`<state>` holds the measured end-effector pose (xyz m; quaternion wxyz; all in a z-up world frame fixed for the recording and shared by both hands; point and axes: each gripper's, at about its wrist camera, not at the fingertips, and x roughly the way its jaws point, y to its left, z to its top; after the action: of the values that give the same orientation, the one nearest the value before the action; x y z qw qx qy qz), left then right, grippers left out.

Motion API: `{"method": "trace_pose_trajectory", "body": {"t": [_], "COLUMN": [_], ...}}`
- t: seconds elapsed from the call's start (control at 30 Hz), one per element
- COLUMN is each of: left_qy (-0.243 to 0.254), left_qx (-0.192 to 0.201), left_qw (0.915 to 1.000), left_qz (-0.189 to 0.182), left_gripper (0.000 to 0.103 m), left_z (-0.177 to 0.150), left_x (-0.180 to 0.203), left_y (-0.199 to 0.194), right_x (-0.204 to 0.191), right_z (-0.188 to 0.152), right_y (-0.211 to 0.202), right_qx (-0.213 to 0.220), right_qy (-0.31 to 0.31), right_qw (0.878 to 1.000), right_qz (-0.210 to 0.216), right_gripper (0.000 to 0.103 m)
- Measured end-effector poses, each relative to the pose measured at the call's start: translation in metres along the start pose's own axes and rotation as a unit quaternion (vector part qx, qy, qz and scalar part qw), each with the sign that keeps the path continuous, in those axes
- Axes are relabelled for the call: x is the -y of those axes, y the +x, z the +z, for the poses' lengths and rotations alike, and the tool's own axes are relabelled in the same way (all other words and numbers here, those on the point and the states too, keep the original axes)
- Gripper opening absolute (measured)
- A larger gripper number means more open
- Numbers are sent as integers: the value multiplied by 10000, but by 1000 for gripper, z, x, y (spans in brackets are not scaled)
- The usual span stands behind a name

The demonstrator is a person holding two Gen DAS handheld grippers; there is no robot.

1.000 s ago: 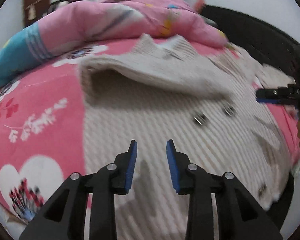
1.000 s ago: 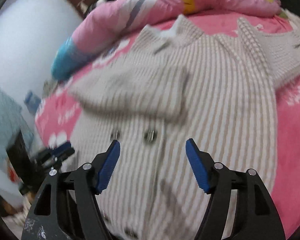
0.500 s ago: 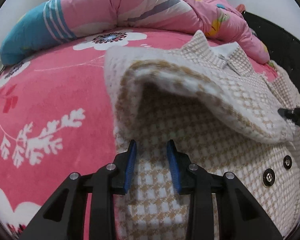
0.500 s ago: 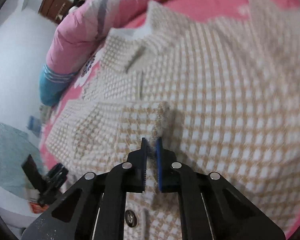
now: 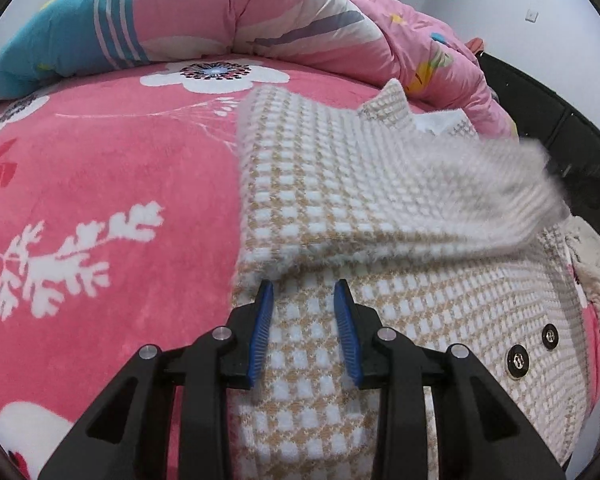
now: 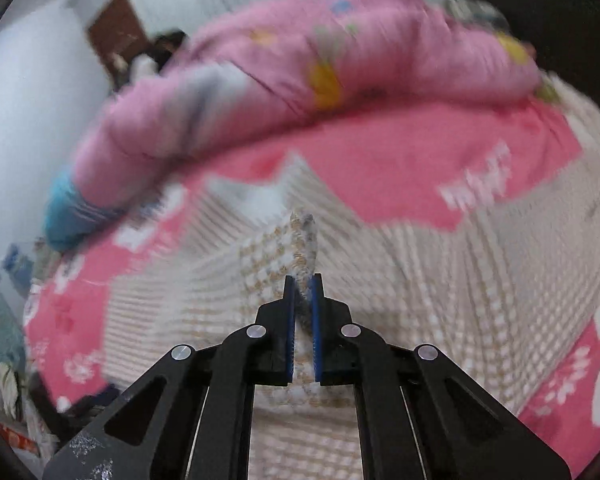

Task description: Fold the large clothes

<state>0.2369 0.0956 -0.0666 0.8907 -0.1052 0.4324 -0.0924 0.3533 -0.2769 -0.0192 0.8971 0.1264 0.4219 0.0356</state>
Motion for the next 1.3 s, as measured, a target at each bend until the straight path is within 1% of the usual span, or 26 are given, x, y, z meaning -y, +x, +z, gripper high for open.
{"method": "trace_pose_trajectory", "body": {"t": [0.07, 0.1, 0.13, 0.17, 0.2, 0.3, 0.37, 0.43, 0.47, 0.53, 0.57, 0.63, 0.67, 0.7, 0.73, 0.8, 0.87, 0.93, 1.0, 1.03, 1.07, 1.13, 1.17, 1.23, 1.27, 1.3], "left_qy": [-39, -49, -52, -60, -52, 102, 177, 230, 217, 129, 70, 184, 250, 210, 151, 268, 317, 265, 238, 229, 253, 502, 797, 880, 821, 757], "left_qx": [0, 4, 7, 16, 44, 410, 572, 645, 590, 360, 185, -84, -334, -482, -430, -372, -291, -87, -33, -61, -190, -511, -450, -334, -312, -228], "left_qw": [10000, 9999, 9999, 9998, 9998, 9988, 9976, 9971, 9975, 9979, 9985, 9998, 9990, 9984, 9988, 9988, 9988, 9996, 9997, 9997, 9995, 9971, 9946, 9931, 9941, 9958], "left_qz": [-56, -87, -115, -163, -196, -235, -353, -333, -333, -514, -503, -82, 160, 215, 168, 164, 229, 82, -45, -91, -89, 248, 498, 698, 634, 462], "left_gripper": [31, 31, 31, 31, 31, 31, 31, 32, 34, 37, 37, 37, 37, 37, 37, 37, 37, 37, 38, 40, 46, 48, 49, 49, 49, 49], "left_z": [0, 0, 1, 1, 3, 11, 23, 46, 56, 76, 85, 94, 95, 94, 93, 94, 93, 93, 93, 92, 87, 74, 67, 67, 67, 68], "left_x": [-2, -2, -3, -4, -4, -2, 2, 14, 21, 28, 28, 26, 22, 17, 15, 16, 15, 12, 14, 16, 19, 29, 36, 45, 46, 50], "left_y": [0, -1, -2, -5, -9, -33, -43, -41, -36, -14, 5, 42, 68, 83, 84, 73, 57, 39, 29, 29, 33, 51, 55, 44, 37, 26], "right_x": [15, 20, 28, 33, 35, 26, 9, -13, -25, -38, -39, -38, -35, -35, -36, -35, -32, -34, -38, -41, -43, -44, -43, -45, -48, -51], "right_z": [-8, -14, -17, -16, -15, -9, -4, -2, -4, -10, -15, -26, -30, -29, -27, -23, -21, -22, -31, -41, -53, -61, -58, -55, -57, -61], "right_y": [31, 30, 29, 23, 13, -19, -29, -18, -7, 22, 43, 76, 84, 82, 79, 69, 50, 30, 30, 41, 55, 56, 52, 36, 21, 11], "right_qx": [-337, -377, -373, -283, -125, 378, 531, 450, 354, 47, -138, -467, -419, -375, -408, -497, -455, -266, -306, -482, -620, -422, -481, -486, -298, -105], "right_qy": [183, 273, 415, 532, 581, 336, 32, -424, -657, -947, -1002, -1103, -1171, -1225, -1232, -1138, -1007, -1112, -1331, -1510, -1730, -1852, -1713, -1510, -1564, -1649], "right_qw": [9991, 9987, 9982, 9981, 9981, 9986, 9986, 9980, 9972, 9954, 9949, 9923, 9918, 9914, 9912, 9919, 9938, 9933, 9901, 9871, 9830, 9818, 9840, 9870, 9869, 9860], "right_qz": [-185, -207, -210, -159, -142, -145, -29, 103, 85, 123, 4, -313, -299, -267, -265, -265, -108, 188, 320, 242, 29, -38, -75, -256, -249, -242], "right_gripper": [7, 14, 18, 30, 38, 46, 48, 50, 50, 50, 50, 50, 50, 50, 50, 50, 52, 55, 70, 72, 75, 76, 76, 76, 76, 76]}}
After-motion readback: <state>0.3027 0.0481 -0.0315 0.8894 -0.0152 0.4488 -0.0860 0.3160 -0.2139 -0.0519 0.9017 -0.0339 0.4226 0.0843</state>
